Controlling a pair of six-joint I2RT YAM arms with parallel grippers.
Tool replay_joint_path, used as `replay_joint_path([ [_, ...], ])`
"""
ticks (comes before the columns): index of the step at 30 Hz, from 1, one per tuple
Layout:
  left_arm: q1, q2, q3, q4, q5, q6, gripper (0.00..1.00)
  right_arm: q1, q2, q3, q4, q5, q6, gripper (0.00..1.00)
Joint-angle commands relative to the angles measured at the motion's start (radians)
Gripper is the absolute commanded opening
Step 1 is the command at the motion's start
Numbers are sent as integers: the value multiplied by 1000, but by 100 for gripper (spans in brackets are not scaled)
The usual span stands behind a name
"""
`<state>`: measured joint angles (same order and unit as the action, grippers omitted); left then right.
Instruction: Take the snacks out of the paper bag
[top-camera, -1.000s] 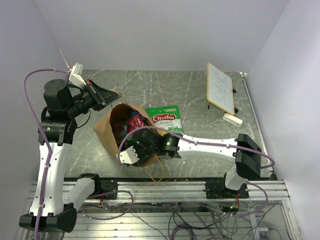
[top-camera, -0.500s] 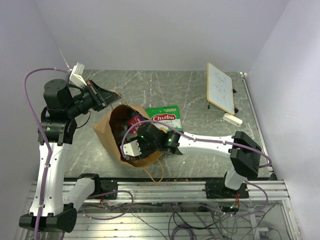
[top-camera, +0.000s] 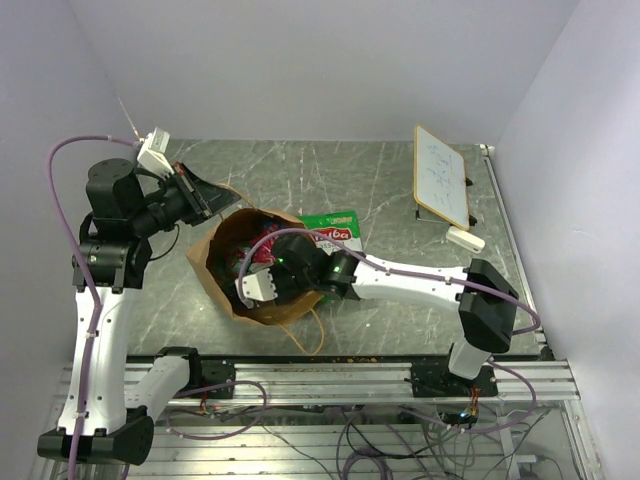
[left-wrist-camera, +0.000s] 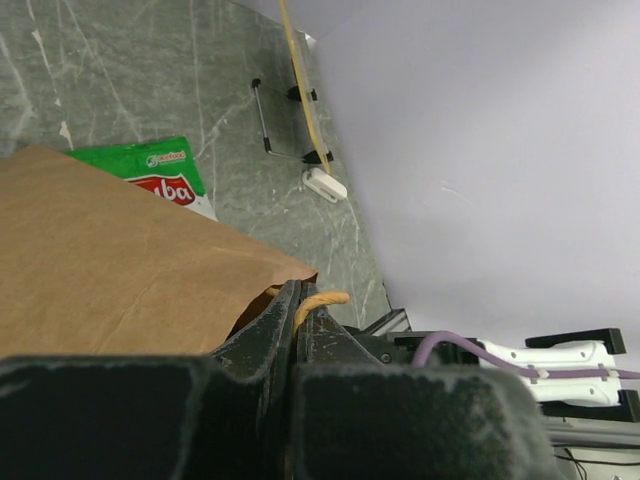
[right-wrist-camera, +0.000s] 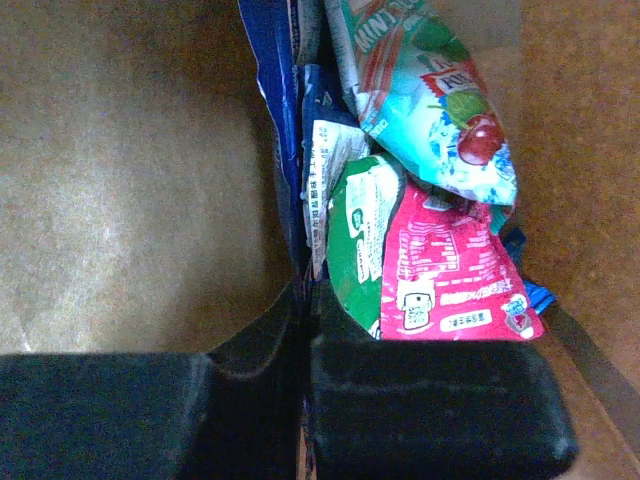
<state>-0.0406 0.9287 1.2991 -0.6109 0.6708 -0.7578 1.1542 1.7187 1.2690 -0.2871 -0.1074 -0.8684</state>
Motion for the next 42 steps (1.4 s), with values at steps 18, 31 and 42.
replay_joint_path([
  [18, 6, 55, 119, -91, -163, 67, 7, 0, -128, 269, -87, 18, -41, 0],
  [31, 5, 69, 160, -151, -262, 70, 7, -2, -244, 280, -35, 41, -23, 0],
  [42, 5, 63, 127, -128, -236, 42, 7, -22, -289, 249, 153, -20, -34, 0],
])
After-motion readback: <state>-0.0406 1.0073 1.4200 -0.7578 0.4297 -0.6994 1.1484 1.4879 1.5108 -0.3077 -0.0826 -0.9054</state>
